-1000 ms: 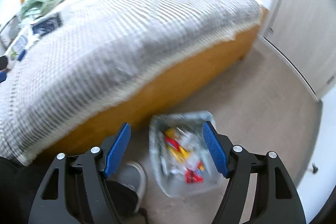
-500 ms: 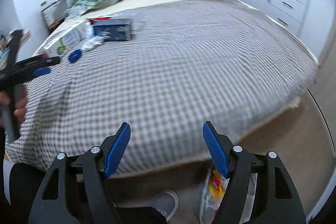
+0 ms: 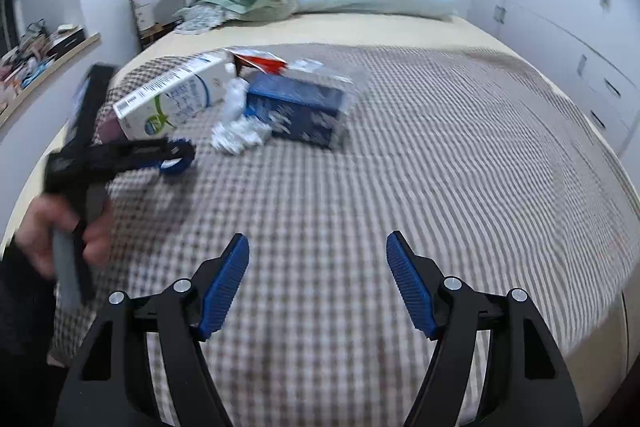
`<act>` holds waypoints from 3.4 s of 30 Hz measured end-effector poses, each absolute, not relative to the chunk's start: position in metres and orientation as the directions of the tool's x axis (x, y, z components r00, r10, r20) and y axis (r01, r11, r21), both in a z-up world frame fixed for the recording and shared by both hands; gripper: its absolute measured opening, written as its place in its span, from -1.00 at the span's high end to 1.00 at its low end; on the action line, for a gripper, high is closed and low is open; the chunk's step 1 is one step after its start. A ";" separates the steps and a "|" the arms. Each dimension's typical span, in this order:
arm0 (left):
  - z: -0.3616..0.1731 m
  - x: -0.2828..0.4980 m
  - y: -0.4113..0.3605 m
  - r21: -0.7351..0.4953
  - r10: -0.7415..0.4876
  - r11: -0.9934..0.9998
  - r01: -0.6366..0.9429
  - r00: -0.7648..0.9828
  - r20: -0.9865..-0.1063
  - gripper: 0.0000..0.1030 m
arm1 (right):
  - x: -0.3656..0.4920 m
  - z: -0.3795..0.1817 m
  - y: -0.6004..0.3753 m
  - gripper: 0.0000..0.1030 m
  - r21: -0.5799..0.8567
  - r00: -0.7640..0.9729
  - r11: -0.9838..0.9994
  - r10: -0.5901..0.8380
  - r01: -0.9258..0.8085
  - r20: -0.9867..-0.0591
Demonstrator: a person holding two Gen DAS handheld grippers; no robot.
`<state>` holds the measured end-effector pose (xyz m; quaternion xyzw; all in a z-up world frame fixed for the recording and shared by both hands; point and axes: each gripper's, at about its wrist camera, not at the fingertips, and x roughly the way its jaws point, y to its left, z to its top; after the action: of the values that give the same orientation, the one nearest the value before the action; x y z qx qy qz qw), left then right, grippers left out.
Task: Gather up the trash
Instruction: 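Grasp the blue bottle cap with left tool while right tool grasps clear plastic bag, then carry the cap and plastic bag over the bin and open right tool, then open the left tool over the bin to drop the blue cap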
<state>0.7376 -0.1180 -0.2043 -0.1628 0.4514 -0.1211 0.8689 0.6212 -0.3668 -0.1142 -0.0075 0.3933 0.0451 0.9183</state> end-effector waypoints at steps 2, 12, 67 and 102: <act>-0.190 0.728 -0.099 -0.390 -0.323 0.921 0.013 0.586 -0.743 0.01 | 0.643 -0.114 -0.352 -0.33 0.049 0.673 0.990 0.124 -0.130 -0.729; -0.167 0.715 -0.028 -0.356 -0.193 0.929 -0.101 0.689 -0.698 0.01 | 0.777 -0.138 -0.242 0.00 -0.098 0.601 0.936 0.135 -0.338 -0.787; -0.221 0.404 -0.364 -0.414 -0.521 0.776 0.476 0.113 -0.846 0.01 | 0.314 -0.304 -0.579 0.59 0.062 0.243 0.962 -0.004 0.266 -0.970; -0.436 0.376 -0.569 -0.412 -0.310 0.800 0.436 -0.287 -0.906 -0.73 | 0.228 -0.385 -0.699 -0.26 0.167 0.223 0.697 0.010 0.697 -0.975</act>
<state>0.3762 -0.5689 -0.4359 0.0425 0.7384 -0.3132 0.5957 0.2284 -0.6990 -0.3848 0.3074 0.5756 -0.2389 0.7191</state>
